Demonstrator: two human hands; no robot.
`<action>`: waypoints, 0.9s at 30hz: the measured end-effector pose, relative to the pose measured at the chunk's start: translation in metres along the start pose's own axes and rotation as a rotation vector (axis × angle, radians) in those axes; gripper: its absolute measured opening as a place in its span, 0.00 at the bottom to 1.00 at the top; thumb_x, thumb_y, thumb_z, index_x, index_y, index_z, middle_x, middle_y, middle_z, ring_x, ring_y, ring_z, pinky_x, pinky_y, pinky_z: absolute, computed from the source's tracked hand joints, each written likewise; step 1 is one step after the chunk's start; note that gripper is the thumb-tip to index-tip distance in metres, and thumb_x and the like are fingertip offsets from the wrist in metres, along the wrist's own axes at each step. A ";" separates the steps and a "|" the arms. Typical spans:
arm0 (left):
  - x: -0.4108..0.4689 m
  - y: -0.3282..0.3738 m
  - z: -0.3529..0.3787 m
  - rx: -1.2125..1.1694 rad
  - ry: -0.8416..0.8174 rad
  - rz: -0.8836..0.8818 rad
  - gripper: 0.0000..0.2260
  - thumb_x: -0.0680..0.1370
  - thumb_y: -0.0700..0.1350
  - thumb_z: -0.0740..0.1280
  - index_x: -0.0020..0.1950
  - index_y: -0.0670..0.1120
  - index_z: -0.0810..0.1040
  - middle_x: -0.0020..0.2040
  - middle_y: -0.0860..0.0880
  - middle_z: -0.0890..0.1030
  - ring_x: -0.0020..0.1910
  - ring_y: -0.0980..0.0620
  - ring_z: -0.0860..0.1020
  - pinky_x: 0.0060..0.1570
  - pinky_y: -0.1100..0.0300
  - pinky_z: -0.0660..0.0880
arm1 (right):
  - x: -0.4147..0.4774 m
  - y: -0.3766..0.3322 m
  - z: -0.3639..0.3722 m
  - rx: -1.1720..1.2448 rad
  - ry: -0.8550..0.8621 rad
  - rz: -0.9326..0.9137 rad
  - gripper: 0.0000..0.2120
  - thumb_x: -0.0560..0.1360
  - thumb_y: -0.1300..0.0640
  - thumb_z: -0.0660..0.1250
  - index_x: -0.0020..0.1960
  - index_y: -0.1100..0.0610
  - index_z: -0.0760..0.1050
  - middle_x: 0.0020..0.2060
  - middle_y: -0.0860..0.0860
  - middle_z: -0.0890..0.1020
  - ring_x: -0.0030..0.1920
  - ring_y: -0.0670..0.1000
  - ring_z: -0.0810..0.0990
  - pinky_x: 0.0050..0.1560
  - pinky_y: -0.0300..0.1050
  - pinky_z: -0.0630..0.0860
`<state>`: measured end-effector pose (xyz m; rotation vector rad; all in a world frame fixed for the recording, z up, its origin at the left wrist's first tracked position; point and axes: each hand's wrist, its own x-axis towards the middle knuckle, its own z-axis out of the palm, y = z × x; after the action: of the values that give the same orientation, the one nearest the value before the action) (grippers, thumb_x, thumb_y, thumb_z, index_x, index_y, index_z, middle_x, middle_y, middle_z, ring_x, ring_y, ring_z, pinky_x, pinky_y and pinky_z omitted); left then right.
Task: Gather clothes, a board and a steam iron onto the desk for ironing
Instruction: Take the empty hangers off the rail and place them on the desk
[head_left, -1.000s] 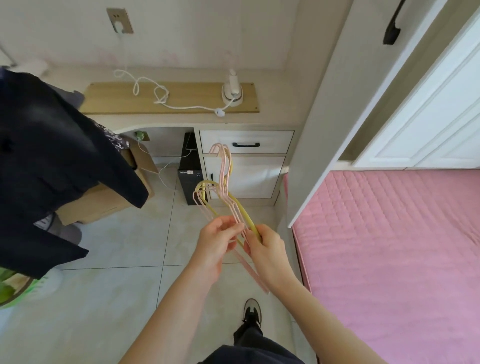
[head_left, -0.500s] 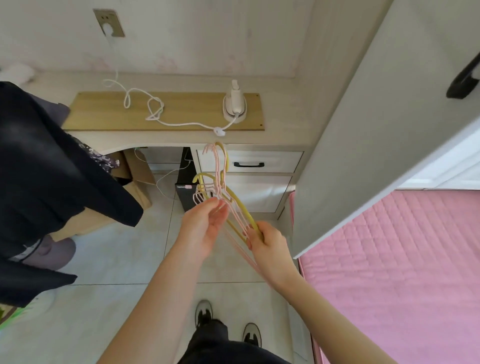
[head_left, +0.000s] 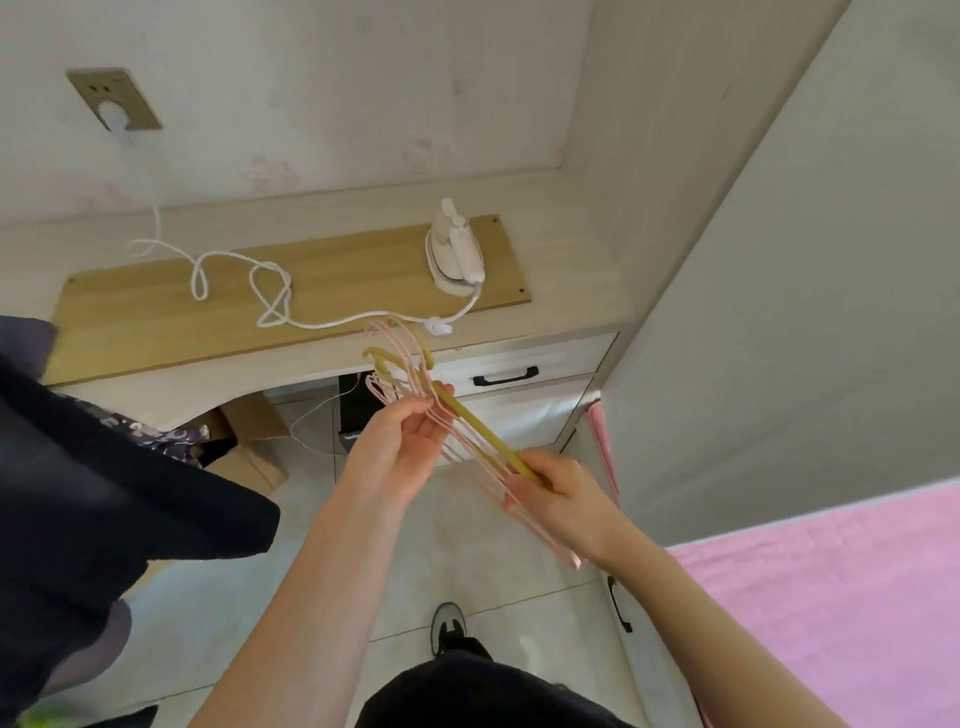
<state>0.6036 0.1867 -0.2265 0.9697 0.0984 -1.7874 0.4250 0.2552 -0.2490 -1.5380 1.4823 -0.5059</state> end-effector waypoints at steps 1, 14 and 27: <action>0.006 0.004 0.001 0.031 0.011 -0.017 0.15 0.78 0.29 0.57 0.63 0.35 0.71 0.56 0.37 0.78 0.56 0.44 0.79 0.63 0.50 0.73 | 0.007 -0.001 -0.002 -0.040 -0.027 0.025 0.11 0.78 0.53 0.60 0.41 0.51 0.77 0.34 0.40 0.80 0.35 0.43 0.76 0.39 0.41 0.73; 0.041 -0.014 0.015 0.383 -0.153 -0.306 0.08 0.71 0.28 0.64 0.46 0.37 0.78 0.36 0.43 0.80 0.38 0.48 0.81 0.38 0.57 0.81 | 0.040 -0.017 -0.029 0.326 -0.170 0.315 0.13 0.78 0.50 0.63 0.54 0.58 0.80 0.46 0.50 0.84 0.48 0.47 0.82 0.57 0.46 0.79; 0.060 -0.037 0.086 0.467 -0.152 -0.376 0.09 0.75 0.26 0.59 0.47 0.34 0.77 0.42 0.37 0.81 0.44 0.43 0.81 0.51 0.51 0.78 | 0.044 0.010 -0.090 0.706 -0.274 0.377 0.10 0.78 0.60 0.65 0.55 0.63 0.80 0.53 0.62 0.82 0.55 0.59 0.81 0.56 0.51 0.78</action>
<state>0.5181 0.1158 -0.2214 1.1930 -0.2603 -2.2849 0.3560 0.1860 -0.2248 -0.7218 1.1634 -0.4958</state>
